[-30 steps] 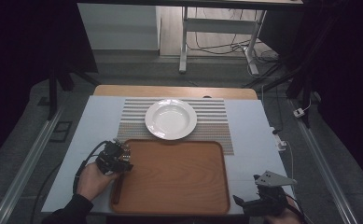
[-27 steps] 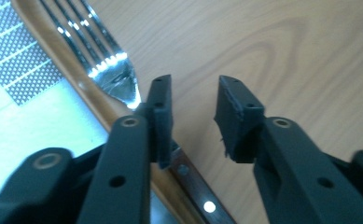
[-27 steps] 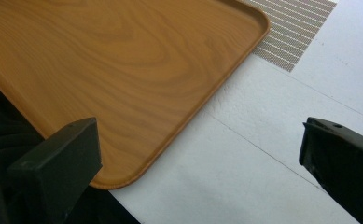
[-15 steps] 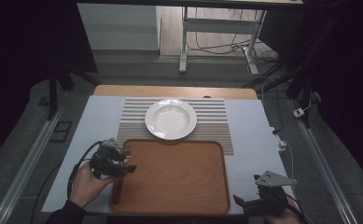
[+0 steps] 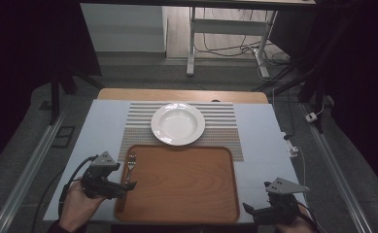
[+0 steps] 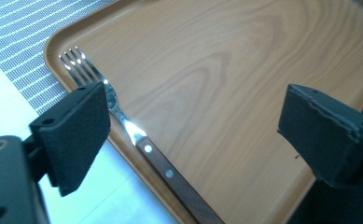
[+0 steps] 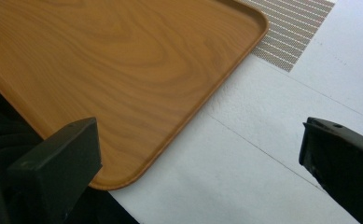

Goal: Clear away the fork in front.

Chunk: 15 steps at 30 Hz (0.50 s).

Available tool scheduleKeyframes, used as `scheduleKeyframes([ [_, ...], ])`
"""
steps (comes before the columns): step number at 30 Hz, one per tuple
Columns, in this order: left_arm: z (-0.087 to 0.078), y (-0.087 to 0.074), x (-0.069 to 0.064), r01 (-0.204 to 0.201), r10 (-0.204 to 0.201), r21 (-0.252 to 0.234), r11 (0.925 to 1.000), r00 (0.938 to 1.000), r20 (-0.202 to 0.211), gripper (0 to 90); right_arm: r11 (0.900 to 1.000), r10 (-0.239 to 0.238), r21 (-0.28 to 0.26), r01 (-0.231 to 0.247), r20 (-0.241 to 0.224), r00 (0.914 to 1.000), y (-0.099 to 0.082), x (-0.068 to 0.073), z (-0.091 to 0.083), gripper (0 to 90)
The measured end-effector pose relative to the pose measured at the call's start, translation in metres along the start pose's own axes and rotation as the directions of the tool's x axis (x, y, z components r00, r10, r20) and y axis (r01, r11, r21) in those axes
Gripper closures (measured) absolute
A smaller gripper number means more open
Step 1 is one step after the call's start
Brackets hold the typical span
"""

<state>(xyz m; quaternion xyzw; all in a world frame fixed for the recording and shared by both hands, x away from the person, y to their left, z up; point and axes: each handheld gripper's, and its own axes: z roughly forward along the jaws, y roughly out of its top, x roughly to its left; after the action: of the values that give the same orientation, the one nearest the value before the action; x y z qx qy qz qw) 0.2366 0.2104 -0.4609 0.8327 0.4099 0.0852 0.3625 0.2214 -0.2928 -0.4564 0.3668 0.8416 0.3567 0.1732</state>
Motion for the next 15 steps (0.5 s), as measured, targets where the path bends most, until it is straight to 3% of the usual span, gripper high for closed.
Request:
scheduleKeyframes([
  [6,-0.014,-0.013,-0.001,0.002,-0.002,-0.055,0.9985,1.0000,-0.007,4.4,1.0000,0.000,-0.001,0.000,-0.002,1.0000,0.000,0.000,0.000,0.0],
  [15,-0.033,-0.035,0.000,0.047,-0.048,-0.120,0.9916,0.9989,-0.002,0.1,1.0000,0.001,-0.001,-0.001,-0.001,1.0000,0.000,0.000,0.000,0.0],
])
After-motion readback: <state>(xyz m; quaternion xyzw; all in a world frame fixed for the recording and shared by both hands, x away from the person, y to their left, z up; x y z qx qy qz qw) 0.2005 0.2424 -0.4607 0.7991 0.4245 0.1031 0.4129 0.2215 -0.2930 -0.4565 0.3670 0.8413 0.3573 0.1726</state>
